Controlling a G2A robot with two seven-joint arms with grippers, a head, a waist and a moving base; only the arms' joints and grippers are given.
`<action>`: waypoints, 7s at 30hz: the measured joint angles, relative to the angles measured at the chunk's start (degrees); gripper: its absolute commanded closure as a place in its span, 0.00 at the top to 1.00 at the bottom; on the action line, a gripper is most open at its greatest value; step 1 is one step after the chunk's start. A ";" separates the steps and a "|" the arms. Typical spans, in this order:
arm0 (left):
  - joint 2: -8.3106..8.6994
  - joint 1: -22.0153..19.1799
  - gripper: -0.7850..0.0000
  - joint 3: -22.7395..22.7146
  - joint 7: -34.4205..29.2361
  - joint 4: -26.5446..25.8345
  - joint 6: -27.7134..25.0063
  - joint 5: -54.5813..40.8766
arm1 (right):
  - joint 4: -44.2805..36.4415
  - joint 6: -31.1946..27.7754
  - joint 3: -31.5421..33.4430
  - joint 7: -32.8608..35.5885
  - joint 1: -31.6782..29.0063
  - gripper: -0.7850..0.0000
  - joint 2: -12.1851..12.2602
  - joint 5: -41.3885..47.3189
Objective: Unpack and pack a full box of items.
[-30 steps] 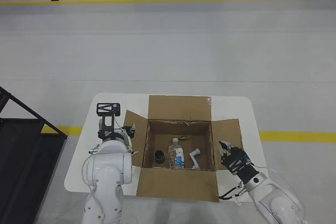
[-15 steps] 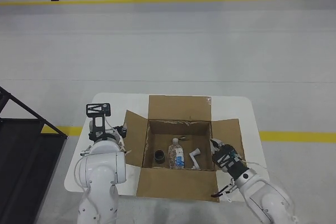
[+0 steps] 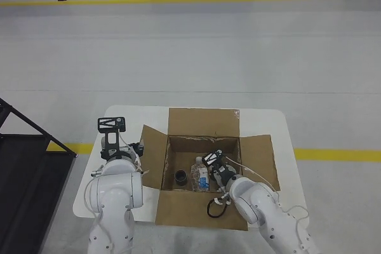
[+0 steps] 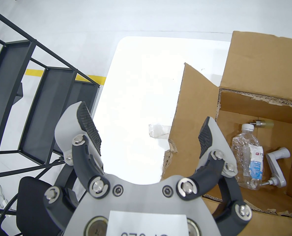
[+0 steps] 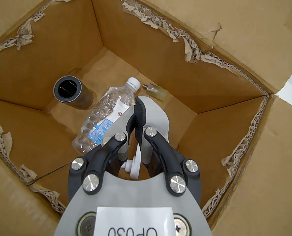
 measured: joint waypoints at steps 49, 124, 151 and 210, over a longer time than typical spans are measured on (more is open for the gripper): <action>0.00 0.00 1.00 0.00 0.00 0.00 0.00 0.00 | 22.04 5.19 -16.54 25.13 20.55 0.20 -9.73 6.78; 0.00 0.00 1.00 0.00 0.00 0.00 0.00 0.00 | 38.62 -1.21 -14.65 20.29 22.77 0.39 -16.24 9.78; 0.00 0.00 1.00 0.00 0.00 0.00 0.00 0.00 | 18.90 -15.86 12.40 12.69 8.91 0.00 -9.52 28.75; 0.00 0.00 1.00 0.00 0.00 0.00 0.00 0.00 | 2.31 -27.92 47.53 24.86 -15.60 0.00 1.82 24.23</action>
